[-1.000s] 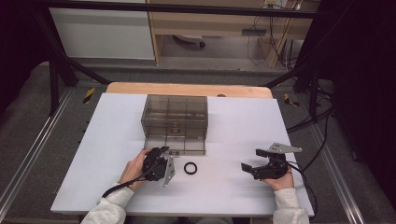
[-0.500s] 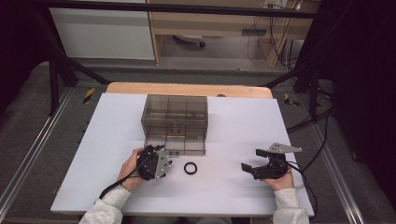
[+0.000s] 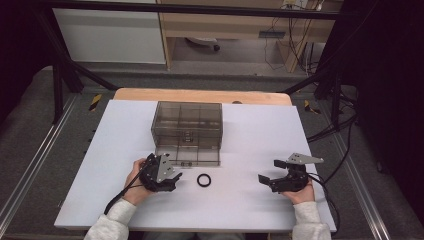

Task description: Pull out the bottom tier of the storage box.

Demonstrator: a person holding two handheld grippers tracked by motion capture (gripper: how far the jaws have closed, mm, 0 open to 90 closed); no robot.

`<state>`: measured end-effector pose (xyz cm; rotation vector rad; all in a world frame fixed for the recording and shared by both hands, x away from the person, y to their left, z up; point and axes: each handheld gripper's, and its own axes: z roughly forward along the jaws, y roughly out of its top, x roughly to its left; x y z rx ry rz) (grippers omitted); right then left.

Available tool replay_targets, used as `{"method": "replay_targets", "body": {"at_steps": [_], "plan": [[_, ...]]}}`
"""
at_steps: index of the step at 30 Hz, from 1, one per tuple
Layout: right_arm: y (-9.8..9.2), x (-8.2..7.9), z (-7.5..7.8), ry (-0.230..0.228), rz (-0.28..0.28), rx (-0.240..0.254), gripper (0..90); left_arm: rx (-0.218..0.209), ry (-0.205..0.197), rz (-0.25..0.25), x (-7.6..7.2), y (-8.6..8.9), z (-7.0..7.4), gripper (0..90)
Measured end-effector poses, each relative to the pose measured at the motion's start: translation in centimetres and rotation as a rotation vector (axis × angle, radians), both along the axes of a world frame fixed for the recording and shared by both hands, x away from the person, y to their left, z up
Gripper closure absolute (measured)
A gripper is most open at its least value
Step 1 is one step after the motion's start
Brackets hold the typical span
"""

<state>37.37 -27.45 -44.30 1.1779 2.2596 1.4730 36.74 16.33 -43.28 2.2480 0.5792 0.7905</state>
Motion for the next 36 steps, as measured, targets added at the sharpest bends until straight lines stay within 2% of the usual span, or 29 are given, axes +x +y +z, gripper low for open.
{"method": "replay_targets", "body": {"at_steps": [5,20,25,31,36], "plan": [[0.01,0.00,-0.01,0.002,-0.001,0.001,0.4,-0.049,0.042,0.018,0.02,0.32,0.17,19.4],[-0.06,-0.03,0.06,0.000,0.000,0.003,0.4,-0.151,0.151,0.025,-0.15,0.47,0.42,11.1],[-0.02,-0.02,0.02,-0.001,0.000,0.002,0.4,-0.159,0.155,0.023,-0.26,0.50,0.67,9.3],[0.02,-0.01,-0.01,0.001,-0.002,0.002,0.4,-0.168,0.200,0.016,-0.12,0.28,0.59,6.5],[0.04,-0.01,-0.01,0.004,-0.003,0.003,0.4,-0.173,0.208,0.015,-0.17,0.15,0.69,5.8]]}}
